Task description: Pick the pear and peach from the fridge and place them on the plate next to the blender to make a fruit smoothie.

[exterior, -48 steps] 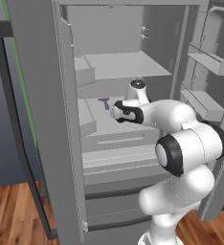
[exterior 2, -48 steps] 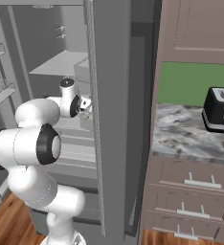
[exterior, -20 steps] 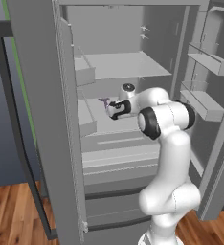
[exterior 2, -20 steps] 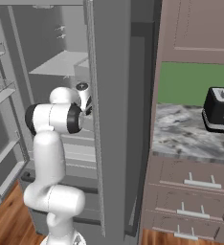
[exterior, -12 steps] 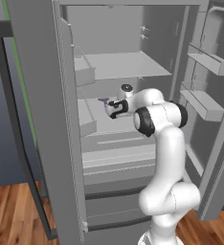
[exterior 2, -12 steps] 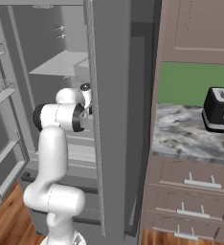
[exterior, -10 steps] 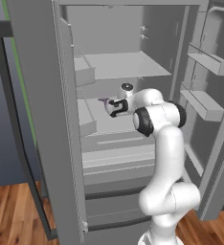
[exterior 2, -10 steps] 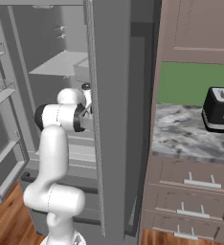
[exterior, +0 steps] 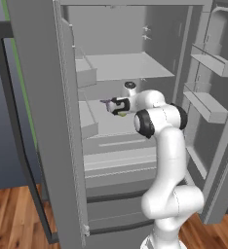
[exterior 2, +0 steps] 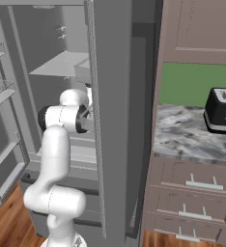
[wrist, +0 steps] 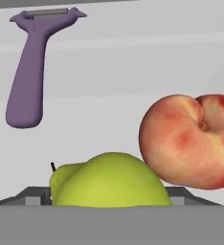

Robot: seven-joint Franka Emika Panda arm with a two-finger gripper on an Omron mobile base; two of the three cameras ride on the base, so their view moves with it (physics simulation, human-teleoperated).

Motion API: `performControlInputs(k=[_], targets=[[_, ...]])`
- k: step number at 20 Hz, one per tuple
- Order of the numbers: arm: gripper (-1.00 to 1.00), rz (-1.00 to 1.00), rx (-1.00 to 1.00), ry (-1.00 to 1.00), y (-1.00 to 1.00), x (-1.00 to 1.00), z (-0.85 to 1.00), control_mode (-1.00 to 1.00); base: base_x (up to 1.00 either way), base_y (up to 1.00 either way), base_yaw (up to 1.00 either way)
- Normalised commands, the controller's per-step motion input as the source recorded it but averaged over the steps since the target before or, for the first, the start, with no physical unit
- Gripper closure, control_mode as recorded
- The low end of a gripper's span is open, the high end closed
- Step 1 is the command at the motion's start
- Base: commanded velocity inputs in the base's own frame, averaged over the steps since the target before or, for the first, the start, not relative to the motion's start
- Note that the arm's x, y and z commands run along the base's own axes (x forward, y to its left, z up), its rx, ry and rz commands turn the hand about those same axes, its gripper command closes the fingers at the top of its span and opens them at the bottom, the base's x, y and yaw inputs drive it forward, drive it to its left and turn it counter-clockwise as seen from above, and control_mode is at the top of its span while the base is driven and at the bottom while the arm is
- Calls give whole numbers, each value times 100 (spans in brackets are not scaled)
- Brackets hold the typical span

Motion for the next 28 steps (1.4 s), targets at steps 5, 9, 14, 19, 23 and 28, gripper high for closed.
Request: performControlInputs(k=[5,9,14,19,23,28], targets=[[100,0,0,0,0,-12,0,-100,0,0,0],[100,0,0,-3,0,-33,-29,-100,0,0,0],[100,0,0,-16,0,-2,-40,-100,0,0,0],[100,0,2,-27,0,-56,11,-100,0,0,0],[100,0,0,-28,0,-99,54,-100,0,0,0],[100,-1,0,-29,0,-100,93,-100,0,0,0]])
